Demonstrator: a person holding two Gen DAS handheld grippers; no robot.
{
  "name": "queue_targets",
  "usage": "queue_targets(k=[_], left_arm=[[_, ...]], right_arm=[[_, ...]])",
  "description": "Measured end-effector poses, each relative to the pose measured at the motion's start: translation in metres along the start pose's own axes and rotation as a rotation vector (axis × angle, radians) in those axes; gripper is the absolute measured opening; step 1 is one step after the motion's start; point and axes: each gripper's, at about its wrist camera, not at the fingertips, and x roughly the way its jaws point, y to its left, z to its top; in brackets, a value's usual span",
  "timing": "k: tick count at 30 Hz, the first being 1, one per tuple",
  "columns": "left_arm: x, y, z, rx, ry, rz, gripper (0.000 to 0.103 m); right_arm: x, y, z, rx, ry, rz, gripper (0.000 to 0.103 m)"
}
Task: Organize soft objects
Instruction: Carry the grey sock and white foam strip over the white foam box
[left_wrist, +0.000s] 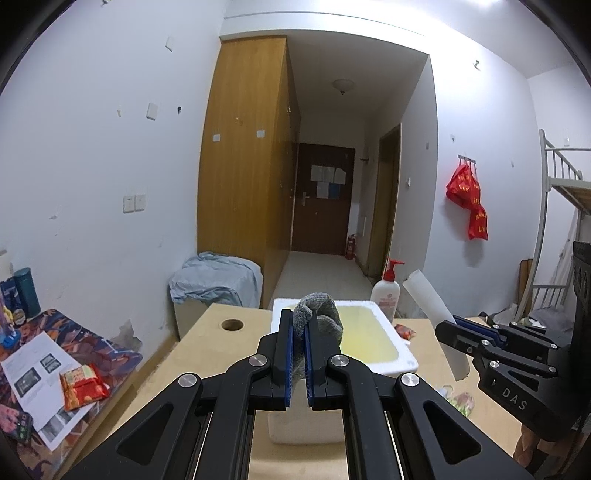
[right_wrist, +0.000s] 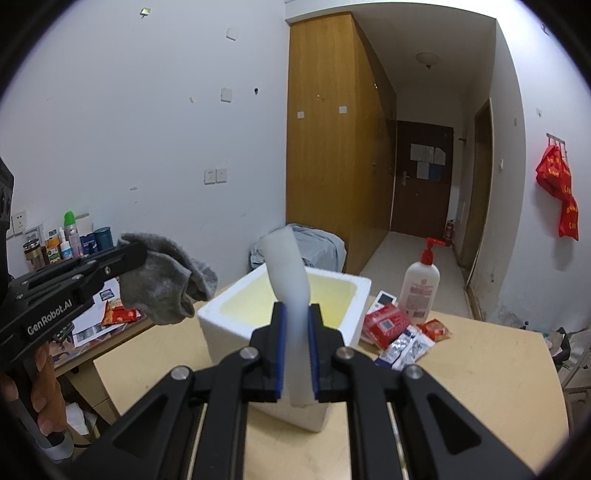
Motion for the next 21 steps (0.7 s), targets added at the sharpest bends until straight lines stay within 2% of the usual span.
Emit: queue_targets(k=[9, 21], left_arm=[[0.036, 0.003, 0.016, 0.008, 0.013, -0.022, 0.005], [0.069, 0.013, 0.013, 0.000, 0.043, -0.029, 0.005]], right_arm=[[0.030, -0.010, 0.014, 0.010, 0.027, -0.005, 0.014], [0.076, -0.016, 0.020, 0.033, 0.092, 0.005, 0.014]])
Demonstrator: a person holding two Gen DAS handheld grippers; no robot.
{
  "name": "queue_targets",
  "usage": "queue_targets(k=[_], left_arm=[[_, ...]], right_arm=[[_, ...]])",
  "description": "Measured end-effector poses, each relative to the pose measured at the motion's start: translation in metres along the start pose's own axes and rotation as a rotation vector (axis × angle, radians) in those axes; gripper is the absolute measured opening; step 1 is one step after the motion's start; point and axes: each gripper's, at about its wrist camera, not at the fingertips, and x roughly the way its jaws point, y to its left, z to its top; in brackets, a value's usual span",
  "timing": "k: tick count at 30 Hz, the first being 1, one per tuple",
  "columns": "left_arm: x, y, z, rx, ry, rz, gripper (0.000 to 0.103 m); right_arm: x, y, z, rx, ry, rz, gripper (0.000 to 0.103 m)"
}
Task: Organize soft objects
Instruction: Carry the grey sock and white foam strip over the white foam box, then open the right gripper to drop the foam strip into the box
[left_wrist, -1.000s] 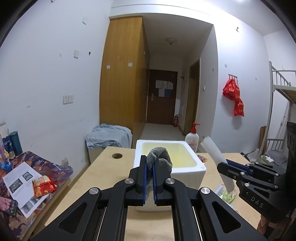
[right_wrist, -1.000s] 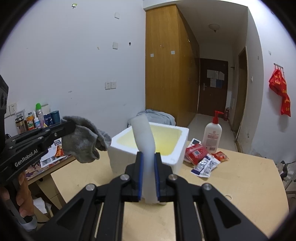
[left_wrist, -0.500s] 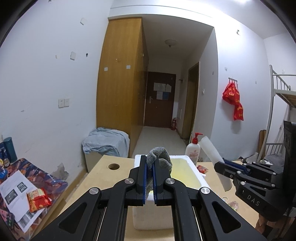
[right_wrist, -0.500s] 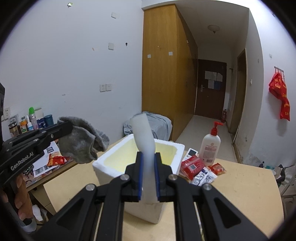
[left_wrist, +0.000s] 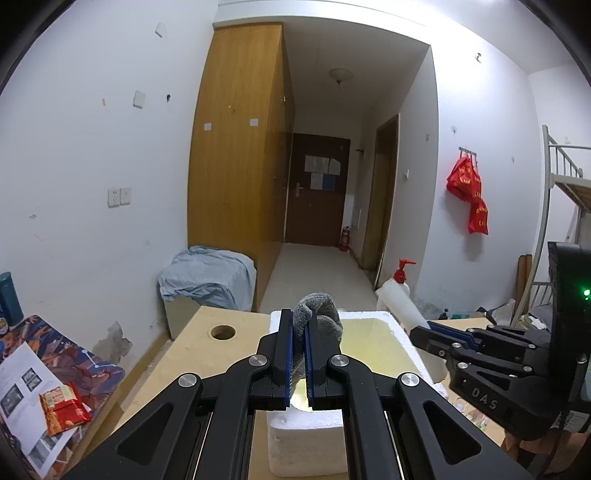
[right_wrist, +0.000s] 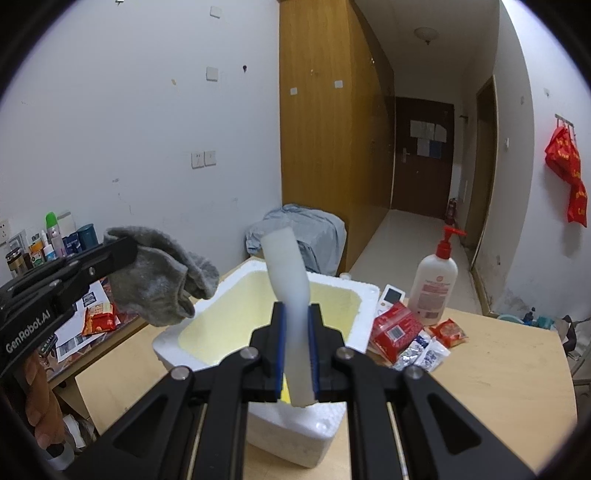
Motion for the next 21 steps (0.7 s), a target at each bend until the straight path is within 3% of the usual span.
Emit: queue_targets(k=[14, 18, 21], left_arm=[[0.010, 0.003, 0.001, 0.001, 0.006, 0.015, 0.005], [0.010, 0.005, 0.000, -0.001, 0.004, 0.020, 0.005], [0.008, 0.005, 0.000, -0.001, 0.004, 0.020, 0.005]], right_arm=[[0.023, 0.003, 0.000, 0.010, 0.039, 0.032, 0.014], [0.026, 0.000, -0.001, 0.017, 0.043, 0.041, 0.022], [0.028, 0.000, -0.003, 0.015, 0.046, 0.042, 0.039]])
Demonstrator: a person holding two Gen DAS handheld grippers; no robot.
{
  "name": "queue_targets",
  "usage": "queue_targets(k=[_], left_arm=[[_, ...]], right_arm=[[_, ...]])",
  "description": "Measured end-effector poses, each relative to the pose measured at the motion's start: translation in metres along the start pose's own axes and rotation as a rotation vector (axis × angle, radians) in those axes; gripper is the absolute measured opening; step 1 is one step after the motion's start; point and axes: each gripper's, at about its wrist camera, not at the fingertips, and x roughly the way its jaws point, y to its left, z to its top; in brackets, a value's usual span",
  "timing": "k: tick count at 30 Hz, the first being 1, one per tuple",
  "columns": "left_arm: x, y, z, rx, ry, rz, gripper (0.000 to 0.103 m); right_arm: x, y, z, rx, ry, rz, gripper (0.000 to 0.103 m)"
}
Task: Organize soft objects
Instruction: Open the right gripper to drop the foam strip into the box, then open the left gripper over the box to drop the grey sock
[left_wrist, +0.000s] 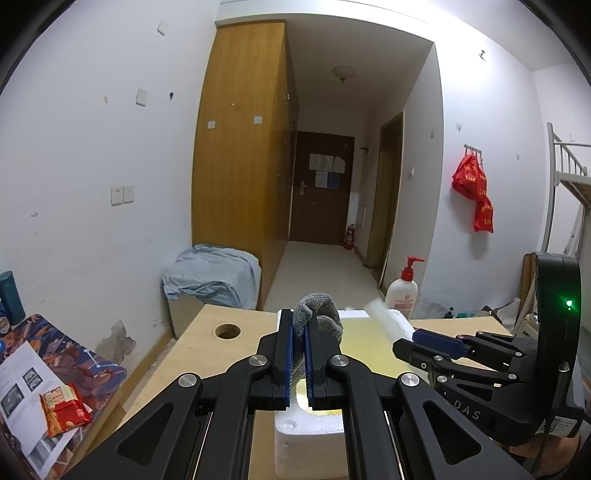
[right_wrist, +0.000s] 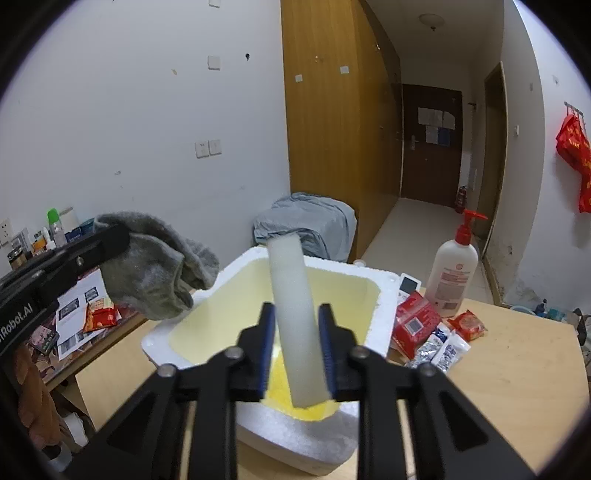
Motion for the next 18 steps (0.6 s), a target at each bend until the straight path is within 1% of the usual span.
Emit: queue_targets(k=[2, 4, 6, 13, 18], left_arm=[[0.000, 0.000, 0.000, 0.002, 0.000, 0.001, 0.005], [0.000, 0.000, 0.000, 0.002, -0.001, 0.003, 0.005], [-0.001, 0.000, 0.000, 0.003, -0.002, 0.003, 0.005], [-0.002, -0.007, 0.000, 0.015, 0.002, -0.001, 0.005], [0.001, -0.019, 0.002, 0.030, 0.003, -0.022, 0.005]], right_arm=[[-0.001, 0.000, 0.000, 0.000, -0.005, 0.003, 0.076], [-0.003, 0.002, 0.000, -0.005, -0.008, -0.018, 0.086], [-0.008, 0.003, 0.000, -0.012, -0.031, -0.039, 0.086], [-0.010, -0.001, -0.001, -0.007, -0.028, -0.052, 0.091], [-0.022, -0.013, -0.004, 0.021, -0.046, -0.070, 0.092]])
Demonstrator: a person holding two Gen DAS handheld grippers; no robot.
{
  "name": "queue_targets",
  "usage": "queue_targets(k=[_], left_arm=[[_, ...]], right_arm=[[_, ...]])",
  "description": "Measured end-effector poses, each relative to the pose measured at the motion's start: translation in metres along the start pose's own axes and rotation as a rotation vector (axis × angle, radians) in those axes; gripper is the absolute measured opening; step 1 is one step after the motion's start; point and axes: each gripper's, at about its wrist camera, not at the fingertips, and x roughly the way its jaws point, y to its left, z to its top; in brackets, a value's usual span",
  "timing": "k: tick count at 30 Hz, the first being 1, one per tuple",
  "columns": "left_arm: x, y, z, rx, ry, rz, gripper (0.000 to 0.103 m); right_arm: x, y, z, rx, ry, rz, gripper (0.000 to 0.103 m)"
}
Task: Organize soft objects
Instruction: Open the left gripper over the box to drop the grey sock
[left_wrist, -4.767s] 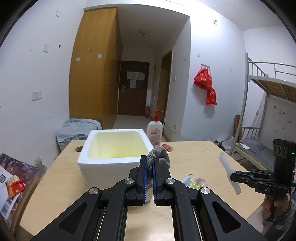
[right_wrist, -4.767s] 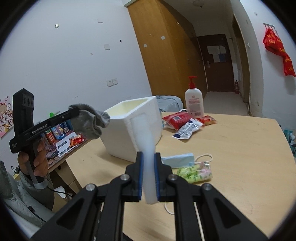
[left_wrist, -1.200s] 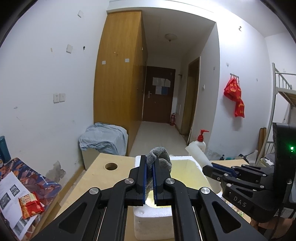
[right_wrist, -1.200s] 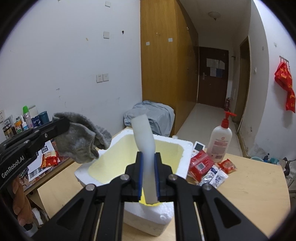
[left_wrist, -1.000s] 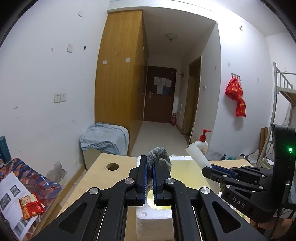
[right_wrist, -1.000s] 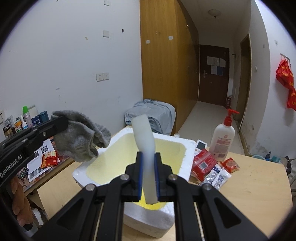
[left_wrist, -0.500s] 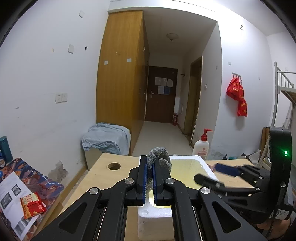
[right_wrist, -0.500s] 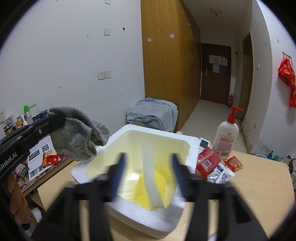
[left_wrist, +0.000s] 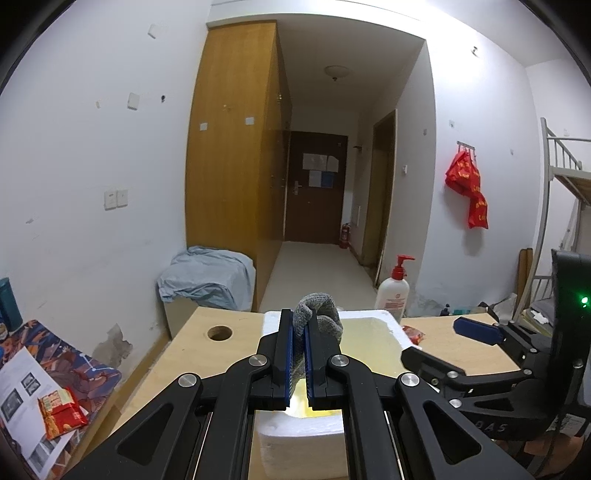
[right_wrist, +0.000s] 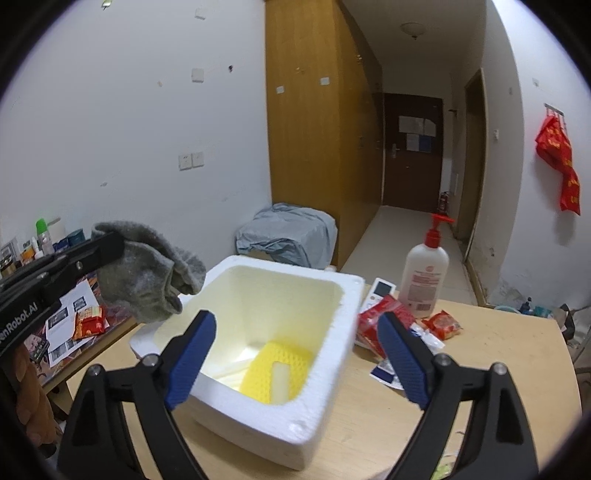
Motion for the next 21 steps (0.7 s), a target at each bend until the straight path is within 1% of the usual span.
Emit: queue_targets(k=[7, 9, 15, 21], left_arm=[[0.010, -0.016, 0.002, 0.020, -0.001, -0.038, 0.006], [0.014, -0.019, 0.002, 0.017, 0.004, -0.047, 0.005], [0.028, -0.031, 0.002, 0.026, 0.021, -0.085, 0.006], [0.035, -0.035, 0.001, 0.027, 0.031, -0.094, 0.005]], right_arm=[[-0.021, -0.021, -0.007, 0.019, -0.022, -0.059, 0.093], [-0.027, -0.029, -0.010, 0.027, -0.026, -0.090, 0.093], [-0.039, -0.051, -0.017, 0.065, -0.029, -0.138, 0.093], [-0.044, -0.062, -0.022, 0.083, -0.030, -0.163, 0.093]])
